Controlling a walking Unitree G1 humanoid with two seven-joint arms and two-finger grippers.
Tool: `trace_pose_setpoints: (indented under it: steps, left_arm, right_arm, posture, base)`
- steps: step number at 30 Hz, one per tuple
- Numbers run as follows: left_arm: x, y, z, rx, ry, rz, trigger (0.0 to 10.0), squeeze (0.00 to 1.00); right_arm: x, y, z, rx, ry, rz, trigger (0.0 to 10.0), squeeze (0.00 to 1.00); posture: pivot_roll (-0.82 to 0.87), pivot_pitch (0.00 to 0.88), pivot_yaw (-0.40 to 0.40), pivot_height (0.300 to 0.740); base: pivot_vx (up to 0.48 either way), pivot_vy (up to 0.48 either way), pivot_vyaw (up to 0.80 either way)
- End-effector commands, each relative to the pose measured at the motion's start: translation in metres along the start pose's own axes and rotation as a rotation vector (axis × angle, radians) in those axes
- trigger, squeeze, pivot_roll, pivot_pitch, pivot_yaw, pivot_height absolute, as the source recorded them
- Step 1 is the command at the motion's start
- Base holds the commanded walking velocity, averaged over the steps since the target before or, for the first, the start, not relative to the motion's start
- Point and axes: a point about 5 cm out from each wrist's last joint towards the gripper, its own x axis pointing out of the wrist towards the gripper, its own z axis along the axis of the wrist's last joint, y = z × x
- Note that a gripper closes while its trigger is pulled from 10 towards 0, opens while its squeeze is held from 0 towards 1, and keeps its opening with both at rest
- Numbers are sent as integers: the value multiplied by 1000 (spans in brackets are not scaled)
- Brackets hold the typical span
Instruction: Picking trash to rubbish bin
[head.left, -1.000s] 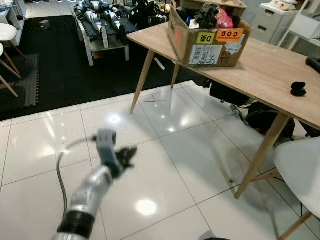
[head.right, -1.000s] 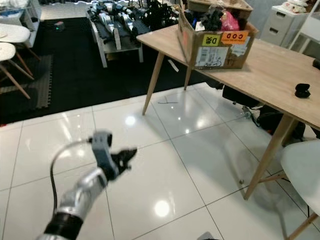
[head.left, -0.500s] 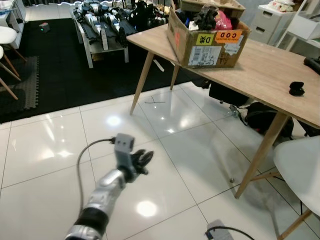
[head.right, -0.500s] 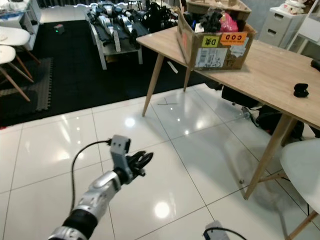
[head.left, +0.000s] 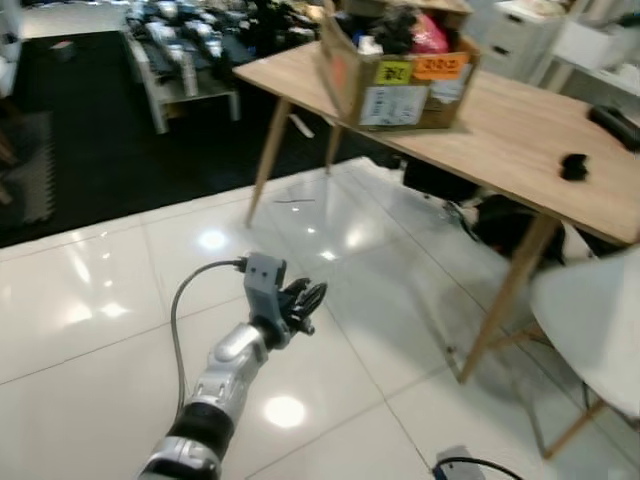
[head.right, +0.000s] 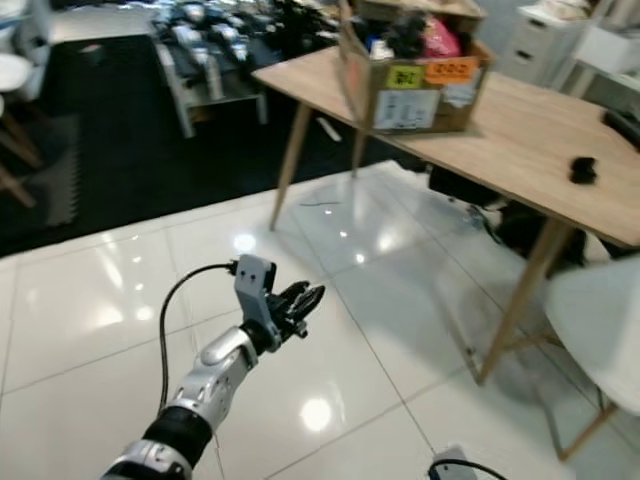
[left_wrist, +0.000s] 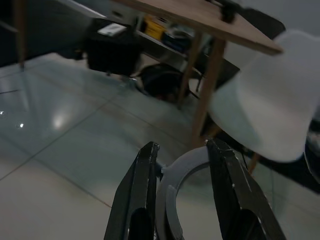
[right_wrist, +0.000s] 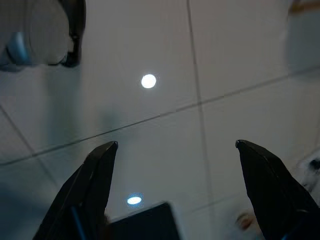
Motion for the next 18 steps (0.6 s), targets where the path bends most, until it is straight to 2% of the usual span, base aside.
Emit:
trace_pose_setpoints:
  steps: [1,5,6,7,9,11,16,18]
  left_arm:
    - [-2,9,0,69,23,55,10000,0]
    - [-7,19,3,115,28,114,10000,0]
    - [-12,30,5,139,32,173,10000,0]
    - [-20,47,9,167,33,268,10000,0]
    - [-23,52,11,175,32,300,10000,0]
    - [-34,70,17,214,30,412,10000,0]
    - [-61,104,28,279,32,640,10000,0]
    - [-71,114,30,310,49,685,10000,0]
  right_arm:
    - [0,5,5,26,-20,10,10000,0]
    - [0,7,12,34,-43,17,10000,0]
    - [0,7,13,29,-47,18,10000,0]
    - [0,7,14,25,-53,18,10000,0]
    - [0,7,15,25,-56,17,10000,0]
    - [0,5,19,30,-67,13,10000,0]
    - [0,1,26,39,-92,3,10000,0]
    - [-1,1,31,59,-109,4,10000,0]
  posture:
    - [-20,79,-13,740]
    - [-16,76,-11,740]
    - [-9,72,-10,740]
    - [-7,70,-11,740]
    - [-6,70,-11,740]
    - [-1,68,-14,740]
    - [-11,65,-13,740]
    - [-20,63,-8,740]
  base:
    - [0,0,-800]
    - [0,0,-800]
    - [0,0,-800]
    - [0,0,-800]
    - [0,0,-800]
    - [0,0,-800]
    - [0,0,-800]
    - [0,0,-800]
